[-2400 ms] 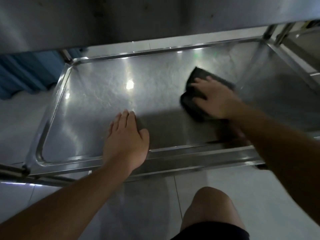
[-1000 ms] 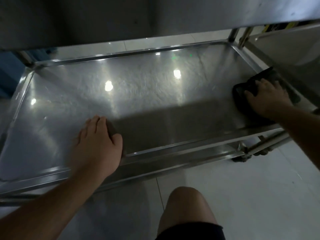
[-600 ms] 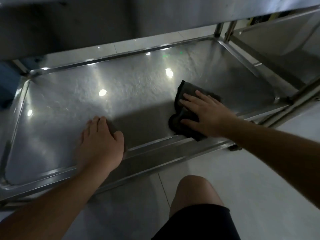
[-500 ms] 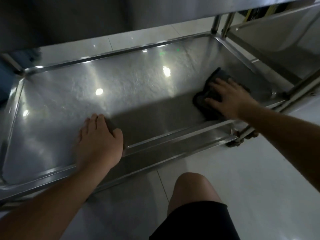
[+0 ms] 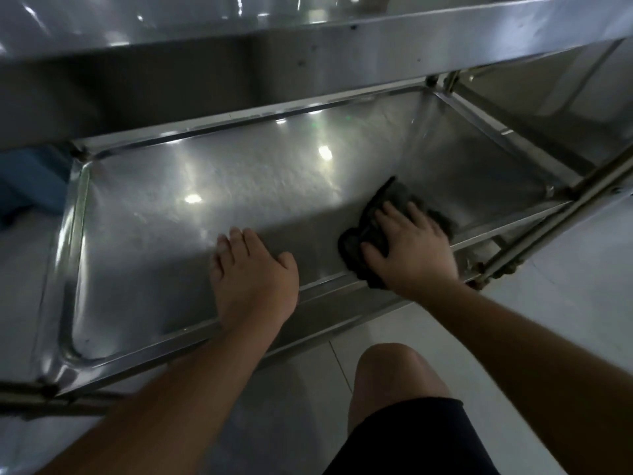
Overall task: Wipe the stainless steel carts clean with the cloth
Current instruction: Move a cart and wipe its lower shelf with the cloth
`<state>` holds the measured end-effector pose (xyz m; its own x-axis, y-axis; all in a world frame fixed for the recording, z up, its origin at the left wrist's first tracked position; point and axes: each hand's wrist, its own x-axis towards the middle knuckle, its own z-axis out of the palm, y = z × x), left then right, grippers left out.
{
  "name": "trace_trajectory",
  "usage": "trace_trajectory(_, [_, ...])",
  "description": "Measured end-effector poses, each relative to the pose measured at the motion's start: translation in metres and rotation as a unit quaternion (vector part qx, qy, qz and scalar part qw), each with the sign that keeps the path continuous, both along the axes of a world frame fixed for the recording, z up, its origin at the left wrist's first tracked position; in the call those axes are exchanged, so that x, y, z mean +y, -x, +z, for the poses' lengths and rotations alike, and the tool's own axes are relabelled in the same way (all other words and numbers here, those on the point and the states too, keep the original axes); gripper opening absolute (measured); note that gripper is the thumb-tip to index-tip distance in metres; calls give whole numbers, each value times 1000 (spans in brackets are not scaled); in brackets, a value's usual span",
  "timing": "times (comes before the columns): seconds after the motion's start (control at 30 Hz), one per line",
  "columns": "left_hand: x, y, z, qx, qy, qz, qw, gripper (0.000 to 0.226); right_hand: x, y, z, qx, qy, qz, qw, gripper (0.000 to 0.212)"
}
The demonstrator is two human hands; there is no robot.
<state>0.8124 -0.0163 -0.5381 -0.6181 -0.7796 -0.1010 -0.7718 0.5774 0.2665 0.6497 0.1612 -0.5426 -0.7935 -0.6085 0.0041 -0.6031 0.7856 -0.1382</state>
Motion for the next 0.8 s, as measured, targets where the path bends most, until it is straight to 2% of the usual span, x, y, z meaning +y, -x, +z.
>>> trace_trajectory(0.13, [-4, -3, 0, 25, -31, -8, 999, 75, -15, -29, -1, 4, 38, 33, 999, 68])
trace_trajectory(0.53, [-11, -6, -6, 63, -84, -23, 994, 79, -12, -28, 2, 7, 37, 19, 999, 64])
trace_trajectory(0.67, [-17, -2, -9, 55, -84, -10, 995, 77, -11, -30, -7, 37, 110, 25, 993, 56])
trace_trajectory(0.8, [-13, -1, -12, 49, -46, -8, 998, 76, -8, -32, -20, 114, 194, 59, 973, 45])
